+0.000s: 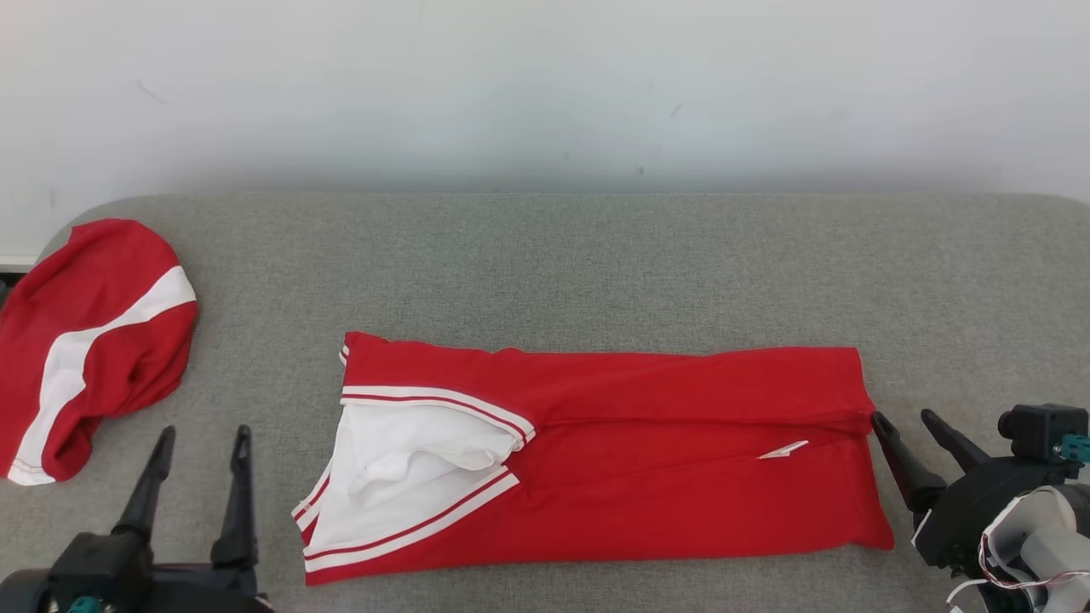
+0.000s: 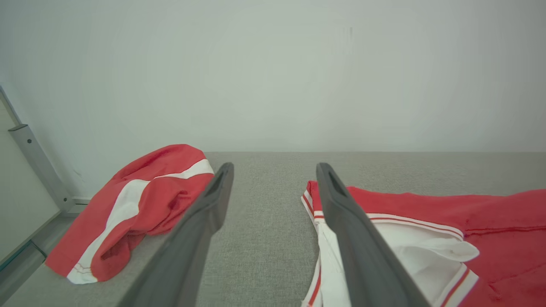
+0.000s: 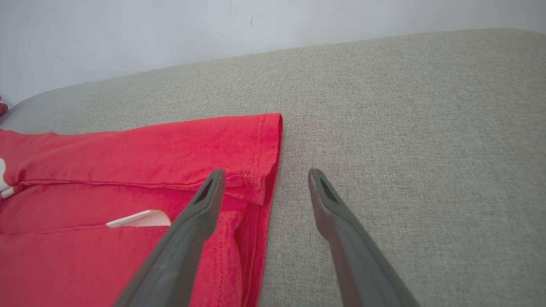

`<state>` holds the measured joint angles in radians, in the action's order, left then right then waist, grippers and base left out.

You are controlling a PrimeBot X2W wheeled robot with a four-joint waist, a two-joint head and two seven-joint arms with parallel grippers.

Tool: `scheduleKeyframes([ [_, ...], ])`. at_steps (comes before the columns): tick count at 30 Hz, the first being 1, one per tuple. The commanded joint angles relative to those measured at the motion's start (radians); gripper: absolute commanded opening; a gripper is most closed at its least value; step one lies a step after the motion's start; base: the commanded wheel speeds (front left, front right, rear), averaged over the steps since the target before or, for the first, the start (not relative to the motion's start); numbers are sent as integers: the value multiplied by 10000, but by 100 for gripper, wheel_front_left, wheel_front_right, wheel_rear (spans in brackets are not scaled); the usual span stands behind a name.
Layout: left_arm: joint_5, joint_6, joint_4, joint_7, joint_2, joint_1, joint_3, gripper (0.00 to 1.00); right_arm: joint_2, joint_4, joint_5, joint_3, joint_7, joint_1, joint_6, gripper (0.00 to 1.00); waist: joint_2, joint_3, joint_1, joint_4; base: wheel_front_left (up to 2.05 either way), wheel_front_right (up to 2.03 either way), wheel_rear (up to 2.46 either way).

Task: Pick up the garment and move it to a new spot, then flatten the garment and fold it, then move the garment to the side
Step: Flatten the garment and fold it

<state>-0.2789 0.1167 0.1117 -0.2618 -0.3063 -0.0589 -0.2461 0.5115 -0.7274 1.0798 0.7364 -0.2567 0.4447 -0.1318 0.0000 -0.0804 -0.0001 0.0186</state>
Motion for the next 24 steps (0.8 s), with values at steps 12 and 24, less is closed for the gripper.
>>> scheduleKeyframes([
  [12,1184,198,43,-45,-106,755,1335,100,-485,-636,-390,-333,509,-34,23,100,0,74,1,81,0,0,0],
  [24,1483,294,196,-45,-43,788,1638,100,-1000,-1334,-710,-562,1418,393,23,100,0,-13,1,269,0,0,0],
])
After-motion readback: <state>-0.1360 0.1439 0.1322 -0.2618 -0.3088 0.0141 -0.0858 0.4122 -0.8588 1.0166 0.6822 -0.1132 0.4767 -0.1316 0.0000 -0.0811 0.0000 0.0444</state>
